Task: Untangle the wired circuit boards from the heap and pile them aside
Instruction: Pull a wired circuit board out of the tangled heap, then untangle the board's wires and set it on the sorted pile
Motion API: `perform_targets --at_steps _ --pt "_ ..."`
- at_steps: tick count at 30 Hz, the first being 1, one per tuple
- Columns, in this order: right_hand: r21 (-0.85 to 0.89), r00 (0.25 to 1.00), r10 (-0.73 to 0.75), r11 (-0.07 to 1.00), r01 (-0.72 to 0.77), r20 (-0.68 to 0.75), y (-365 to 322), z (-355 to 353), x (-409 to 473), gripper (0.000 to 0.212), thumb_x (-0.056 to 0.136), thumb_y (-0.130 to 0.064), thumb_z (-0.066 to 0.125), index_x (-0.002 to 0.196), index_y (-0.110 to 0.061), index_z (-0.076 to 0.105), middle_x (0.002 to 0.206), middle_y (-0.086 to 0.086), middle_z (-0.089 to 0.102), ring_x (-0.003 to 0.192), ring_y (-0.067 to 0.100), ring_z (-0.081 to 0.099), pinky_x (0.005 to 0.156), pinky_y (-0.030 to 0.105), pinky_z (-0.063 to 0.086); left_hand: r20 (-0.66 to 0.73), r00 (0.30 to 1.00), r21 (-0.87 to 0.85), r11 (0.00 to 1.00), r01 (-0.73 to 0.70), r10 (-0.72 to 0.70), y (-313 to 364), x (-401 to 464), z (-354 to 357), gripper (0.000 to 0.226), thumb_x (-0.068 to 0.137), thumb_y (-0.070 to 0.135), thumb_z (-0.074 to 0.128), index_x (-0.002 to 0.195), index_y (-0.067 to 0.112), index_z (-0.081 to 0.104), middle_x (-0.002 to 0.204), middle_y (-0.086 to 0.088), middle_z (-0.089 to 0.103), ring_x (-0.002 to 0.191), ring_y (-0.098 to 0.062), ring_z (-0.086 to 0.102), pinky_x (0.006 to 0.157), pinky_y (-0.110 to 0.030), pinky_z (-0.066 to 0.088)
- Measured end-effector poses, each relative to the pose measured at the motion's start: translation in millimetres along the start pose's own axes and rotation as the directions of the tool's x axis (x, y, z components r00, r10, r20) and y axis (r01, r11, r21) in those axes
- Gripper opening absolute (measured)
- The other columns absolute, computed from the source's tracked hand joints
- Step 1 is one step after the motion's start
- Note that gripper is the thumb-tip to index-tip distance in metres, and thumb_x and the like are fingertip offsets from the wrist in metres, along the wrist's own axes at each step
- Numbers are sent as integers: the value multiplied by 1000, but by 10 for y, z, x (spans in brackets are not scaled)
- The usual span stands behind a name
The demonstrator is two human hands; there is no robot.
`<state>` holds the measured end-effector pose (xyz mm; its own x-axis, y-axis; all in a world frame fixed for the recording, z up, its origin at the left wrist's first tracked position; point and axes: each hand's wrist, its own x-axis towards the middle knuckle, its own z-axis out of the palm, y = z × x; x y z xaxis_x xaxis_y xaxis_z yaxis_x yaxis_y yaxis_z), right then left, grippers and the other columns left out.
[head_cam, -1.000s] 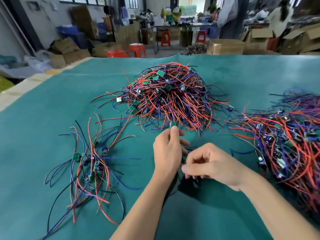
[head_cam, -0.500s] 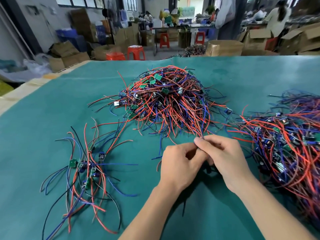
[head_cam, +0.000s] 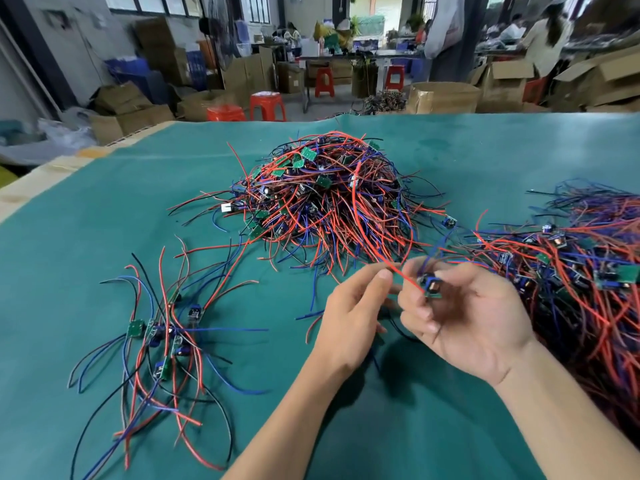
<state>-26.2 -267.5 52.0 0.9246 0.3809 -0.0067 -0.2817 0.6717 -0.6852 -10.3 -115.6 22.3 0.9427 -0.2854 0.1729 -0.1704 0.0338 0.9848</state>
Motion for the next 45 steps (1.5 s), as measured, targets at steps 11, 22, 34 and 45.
perform_targets --at_steps 11,22,34,45 --pt "-716 852 -413 695 67 -321 196 -134 127 18 95 -13 66 85 -15 81 59 5 57 37 12 33 38 13 18 183 973 -198 965 174 -138 0 16 -15 40 99 44 37 101 25 72 82 -10 75 50 -23 66 38 -20 40" --pt "-769 784 -524 632 95 -333 163 -252 164 13 92 -16 73 80 -20 77 53 -1 54 40 11 36 37 17 24 115 980 -21 986 168 -164 -20 9 -8 22 100 17 56 92 2 70 81 -8 74 53 -10 62 47 -17 42" --pt "-517 883 -220 856 -30 -415 86 -291 141 40 51 -35 89 74 -4 80 68 7 65 41 10 38 34 19 24 182 975 20 992 123 -125 -26 0 -46 21 102 15 53 88 7 66 65 0 64 49 -8 55 49 -17 41" --pt "-978 470 -869 67 -198 -154 -56 -481 97 43 89 -44 68 63 -11 60 51 0 63 56 31 65 69 41 52 239 964 134 987 88 -118 -16 1 -47 26 102 18 53 85 9 69 56 2 56 40 -8 41 43 -14 32"
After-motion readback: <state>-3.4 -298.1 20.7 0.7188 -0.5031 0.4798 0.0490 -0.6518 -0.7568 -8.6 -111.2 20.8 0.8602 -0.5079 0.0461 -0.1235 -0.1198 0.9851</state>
